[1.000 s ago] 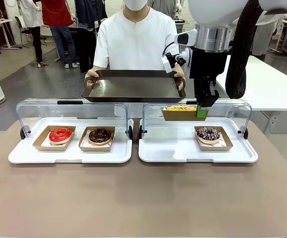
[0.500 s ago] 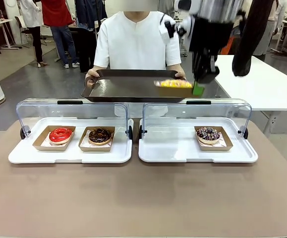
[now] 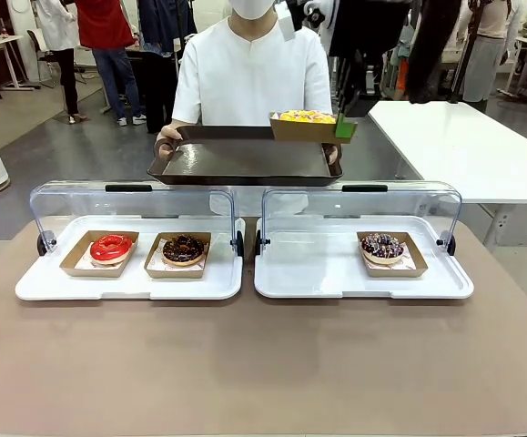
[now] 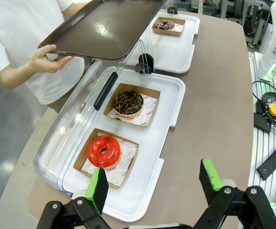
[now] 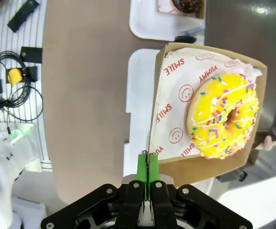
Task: Provide the desired donut to the person.
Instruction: Place the picked Paper togo box onto the Handle tray extended by the person.
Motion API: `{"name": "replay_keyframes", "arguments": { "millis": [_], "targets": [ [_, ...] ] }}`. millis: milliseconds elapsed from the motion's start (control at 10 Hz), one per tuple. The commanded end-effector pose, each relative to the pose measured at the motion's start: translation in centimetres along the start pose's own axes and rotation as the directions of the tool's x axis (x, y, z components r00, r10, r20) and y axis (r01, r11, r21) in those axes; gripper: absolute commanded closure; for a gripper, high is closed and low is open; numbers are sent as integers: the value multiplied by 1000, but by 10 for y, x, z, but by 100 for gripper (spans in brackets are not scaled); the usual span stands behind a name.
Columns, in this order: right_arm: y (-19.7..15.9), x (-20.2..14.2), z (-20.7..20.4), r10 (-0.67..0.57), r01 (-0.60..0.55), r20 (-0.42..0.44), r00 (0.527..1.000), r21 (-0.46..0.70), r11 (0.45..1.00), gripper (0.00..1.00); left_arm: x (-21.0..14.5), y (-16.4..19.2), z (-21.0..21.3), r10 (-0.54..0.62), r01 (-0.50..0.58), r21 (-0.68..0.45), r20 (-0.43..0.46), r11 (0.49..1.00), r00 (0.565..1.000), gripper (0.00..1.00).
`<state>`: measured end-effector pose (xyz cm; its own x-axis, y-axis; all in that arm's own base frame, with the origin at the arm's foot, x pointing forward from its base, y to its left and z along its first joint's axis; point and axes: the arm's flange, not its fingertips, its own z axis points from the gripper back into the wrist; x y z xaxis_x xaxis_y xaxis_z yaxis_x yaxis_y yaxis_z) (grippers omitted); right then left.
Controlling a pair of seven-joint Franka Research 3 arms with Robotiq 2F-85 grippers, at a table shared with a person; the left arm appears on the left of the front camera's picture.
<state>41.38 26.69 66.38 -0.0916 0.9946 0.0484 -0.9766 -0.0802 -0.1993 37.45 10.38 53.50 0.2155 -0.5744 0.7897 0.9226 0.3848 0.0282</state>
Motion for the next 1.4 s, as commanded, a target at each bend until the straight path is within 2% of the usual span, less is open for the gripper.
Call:
{"name": "replay_keyframes", "arguments": {
  "millis": [0, 100, 300, 600, 800, 1000, 1300],
  "targets": [
    [-32, 12, -14, 17, -17, -14, 1000, -7, 1000, 99, 0, 0, 1, -3, 3, -2, 11, 1000, 1000, 0],
    [-50, 16, -23, 2, -3, -14, 1000, -53, 999, 99, 0, 0, 1, -3, 3, -2, 11, 1000, 1000, 0],
    [-76, 21, -34, 48, -47, 12, 999, -55, 997, 99, 0, 0, 1, -3, 3, -2, 11, 1000, 1000, 0],
    [-110, 21, -64, 32, -33, -29, 999, -42, 999, 99, 0, 0, 1, -3, 3, -2, 11, 1000, 1000, 0],
    [-121, 14, -83, -3, 2, -48, 999, -24, 1000, 99, 0, 0, 1, -3, 3, -2, 11, 1000, 1000, 0],
    [-126, 8, -96, 20, -20, 6, 1000, -19, 1000, 99, 0, 0, 1, -3, 3, -2, 11, 1000, 1000, 0],
    [-128, 2, -110, -5, 5, -31, 1000, -13, 1000, 99, 0, 0, 1, -3, 3, -2, 11, 1000, 1000, 0]
  ]
}}
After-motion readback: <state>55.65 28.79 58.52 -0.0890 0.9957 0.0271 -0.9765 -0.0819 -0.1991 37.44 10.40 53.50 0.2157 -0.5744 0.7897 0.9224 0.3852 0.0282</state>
